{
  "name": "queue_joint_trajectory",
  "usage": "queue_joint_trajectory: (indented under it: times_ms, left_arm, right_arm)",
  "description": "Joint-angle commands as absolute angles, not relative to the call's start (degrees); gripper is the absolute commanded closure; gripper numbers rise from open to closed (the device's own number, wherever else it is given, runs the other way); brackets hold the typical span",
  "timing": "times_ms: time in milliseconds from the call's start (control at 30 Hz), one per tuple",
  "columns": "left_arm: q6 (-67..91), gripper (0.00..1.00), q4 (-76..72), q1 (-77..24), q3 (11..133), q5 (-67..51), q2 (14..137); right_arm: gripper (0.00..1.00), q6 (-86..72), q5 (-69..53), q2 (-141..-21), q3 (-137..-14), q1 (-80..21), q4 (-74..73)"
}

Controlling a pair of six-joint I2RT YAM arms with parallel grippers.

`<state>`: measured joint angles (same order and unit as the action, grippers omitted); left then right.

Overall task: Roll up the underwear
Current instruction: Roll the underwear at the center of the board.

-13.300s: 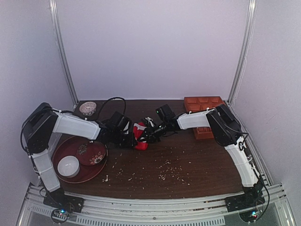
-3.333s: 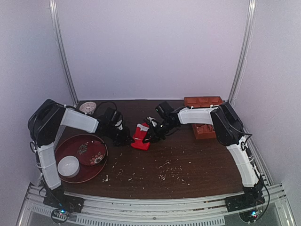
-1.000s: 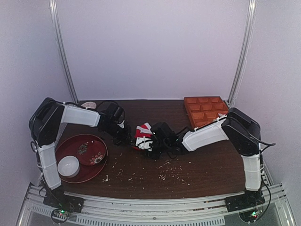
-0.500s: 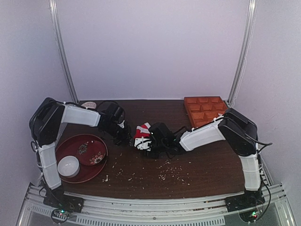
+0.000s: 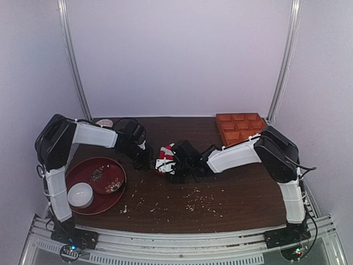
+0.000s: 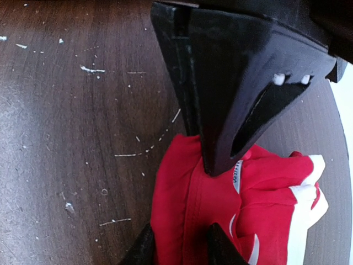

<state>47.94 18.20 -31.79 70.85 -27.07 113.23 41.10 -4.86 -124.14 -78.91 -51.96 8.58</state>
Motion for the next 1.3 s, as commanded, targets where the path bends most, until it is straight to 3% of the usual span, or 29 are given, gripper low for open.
queue_joint_trajectory:
  times_ms: [0, 133, 267, 600, 733, 900, 1267]
  left_arm:
    - [47.44, 1.00, 19.36, -31.50, 72.66, -29.38, 114.08]
    - [47.64, 1.00, 19.47, -31.35, 72.93, -30.17, 114.04]
    - [47.92, 1.00, 19.66, -31.34, 73.19, -30.39, 114.16]
    - [48.94, 1.00, 19.02, -31.10, 72.60, -30.75, 113.85]
    - [49.67, 0.83, 19.30, -30.49, 72.46, -30.16, 112.57]
    - [49.71, 0.70, 20.77, -28.96, 72.29, -29.41, 110.45]
    - [49.43, 0.70, 22.74, -26.80, 70.74, -27.85, 106.18]
  right_arm:
    - [0.70, 38.03, -2.90, -126.18, -81.64, -51.24, 0.45]
    - [0.63, 37.28, -1.48, -126.09, -81.46, -51.43, 0.24]
    - [0.85, 36.11, -1.67, -126.99, -84.10, -51.26, -3.82]
    - [0.98, 31.69, -5.33, -125.00, -84.05, -51.09, -4.96]
    - [1.00, 28.09, -8.71, -123.64, -84.77, -50.29, -6.30]
    - [1.00, 22.34, -15.25, -122.86, -86.95, -48.17, -8.75]
    - [1.00, 11.41, -28.75, -126.84, -96.31, -42.24, -16.06]
